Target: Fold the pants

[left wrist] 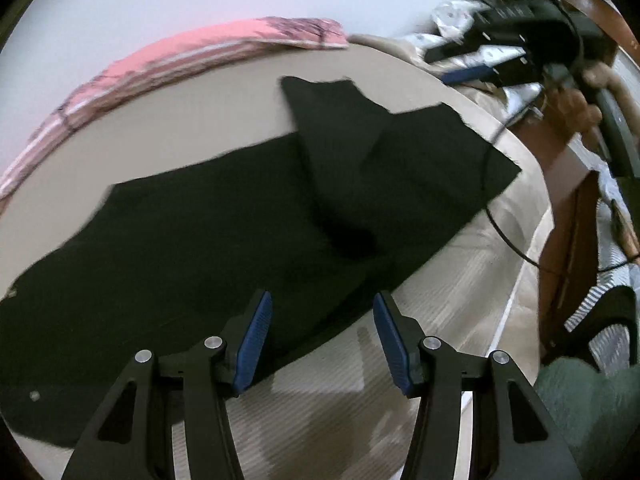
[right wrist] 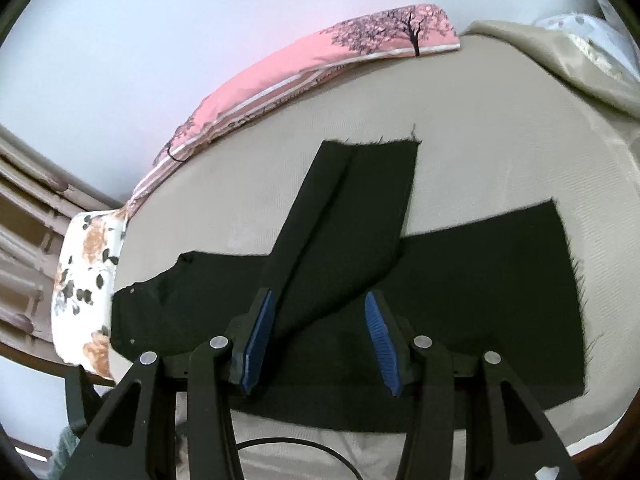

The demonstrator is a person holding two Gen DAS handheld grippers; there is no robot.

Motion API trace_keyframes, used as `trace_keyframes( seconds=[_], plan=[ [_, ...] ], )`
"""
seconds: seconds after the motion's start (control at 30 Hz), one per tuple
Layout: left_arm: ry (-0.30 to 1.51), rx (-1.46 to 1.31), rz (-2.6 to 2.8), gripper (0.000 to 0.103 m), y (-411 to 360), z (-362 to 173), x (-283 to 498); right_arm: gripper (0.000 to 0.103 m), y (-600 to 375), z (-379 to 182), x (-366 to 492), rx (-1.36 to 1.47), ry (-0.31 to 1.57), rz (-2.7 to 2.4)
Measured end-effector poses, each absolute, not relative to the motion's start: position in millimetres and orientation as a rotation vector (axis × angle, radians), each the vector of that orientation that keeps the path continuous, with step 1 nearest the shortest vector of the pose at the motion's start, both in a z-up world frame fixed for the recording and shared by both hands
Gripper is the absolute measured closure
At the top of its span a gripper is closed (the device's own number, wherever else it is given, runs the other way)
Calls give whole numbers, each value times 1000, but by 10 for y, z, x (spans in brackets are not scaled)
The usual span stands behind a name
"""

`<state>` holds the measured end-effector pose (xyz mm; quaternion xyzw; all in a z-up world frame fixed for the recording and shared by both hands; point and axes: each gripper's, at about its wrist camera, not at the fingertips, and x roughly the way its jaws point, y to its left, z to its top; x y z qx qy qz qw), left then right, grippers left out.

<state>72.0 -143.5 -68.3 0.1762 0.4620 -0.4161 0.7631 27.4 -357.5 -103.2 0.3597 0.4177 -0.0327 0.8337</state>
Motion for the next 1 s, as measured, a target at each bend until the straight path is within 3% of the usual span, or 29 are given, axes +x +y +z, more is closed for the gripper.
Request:
trace_keyframes(
  seconds=[0.3,0.4,0.5,0.87,1.0],
  plan=[
    [1040,409,-871,51,-1942,-956,683,58,-3806,-1305,887,762,927,-33],
    [1067,391,-861,74,-1952,-1029,739,58,-3876,-1434,1197,780,948,-10],
    [1089,381,-844,83,-1941,-1098,785,58,-3976,-1627,1519,846,958,25],
    [1122,300,-856,88,-1877,-1081,903,63,-4078,-2081,1991,952,942,85],
    [1143,254,-847,88,-1821,-1067,961,71,-4186,-2194,2116,1042,848,125]
  ],
)
